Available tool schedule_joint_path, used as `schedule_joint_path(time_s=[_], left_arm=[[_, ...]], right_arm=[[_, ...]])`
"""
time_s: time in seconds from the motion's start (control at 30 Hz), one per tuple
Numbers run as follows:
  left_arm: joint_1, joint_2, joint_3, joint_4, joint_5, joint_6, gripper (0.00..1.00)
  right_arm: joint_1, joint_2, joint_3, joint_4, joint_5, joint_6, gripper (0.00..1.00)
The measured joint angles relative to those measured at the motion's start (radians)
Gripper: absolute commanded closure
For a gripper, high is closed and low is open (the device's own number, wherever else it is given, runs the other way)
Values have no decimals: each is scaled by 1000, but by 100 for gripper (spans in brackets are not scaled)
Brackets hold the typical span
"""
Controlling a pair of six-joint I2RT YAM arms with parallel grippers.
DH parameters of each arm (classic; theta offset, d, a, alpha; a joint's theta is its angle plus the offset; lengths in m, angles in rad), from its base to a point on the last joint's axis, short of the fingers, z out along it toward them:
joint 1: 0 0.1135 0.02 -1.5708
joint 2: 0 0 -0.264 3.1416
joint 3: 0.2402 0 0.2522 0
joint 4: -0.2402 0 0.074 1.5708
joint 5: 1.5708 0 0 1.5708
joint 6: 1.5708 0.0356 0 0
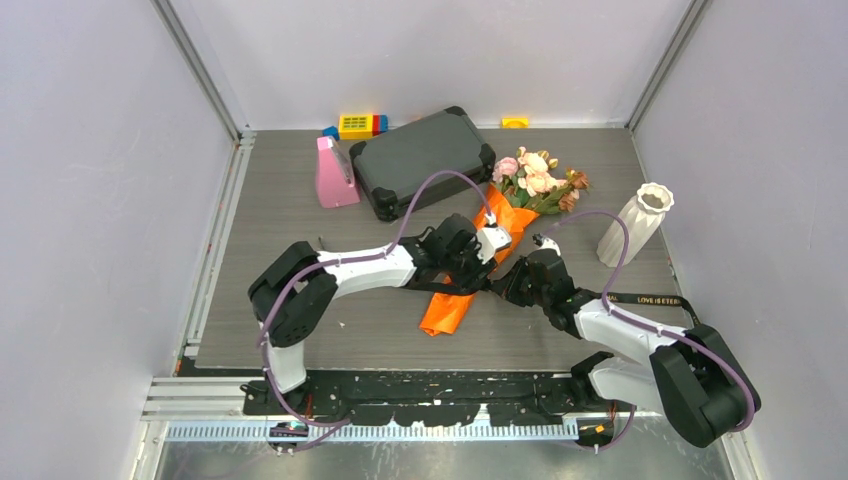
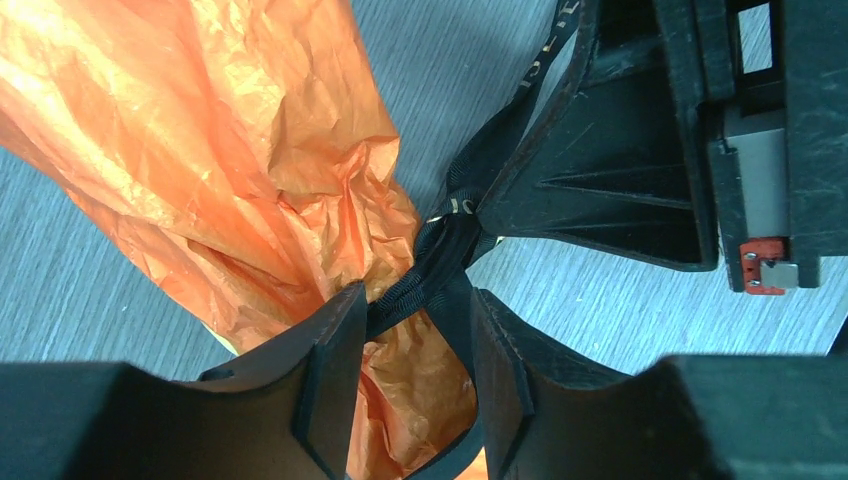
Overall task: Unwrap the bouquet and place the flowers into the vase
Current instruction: Untie the ribbon from the wrapping paper.
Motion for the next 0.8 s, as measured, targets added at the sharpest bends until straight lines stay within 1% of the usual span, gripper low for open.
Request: schedule_joint_path(time_s=[0.2,0.37,0.57,0.7,0.8], left_arm=[[0,19,10,-3,-2,19,55],[0,36,27,-5,-6,30,77],[0,38,29,-8,-10,32,89],[0,38,28,-8,-12,22,100],[0,38,27,-7,-13,5,100]], right_arm=[[0,0,0,0,-3,-4,100],[0,3,0,0,-8,-8,100],[0,3,0,0,-8,-8,100],[0,8,0,0,-7,-8,100],[0,13,0,0,-4,-8,100]])
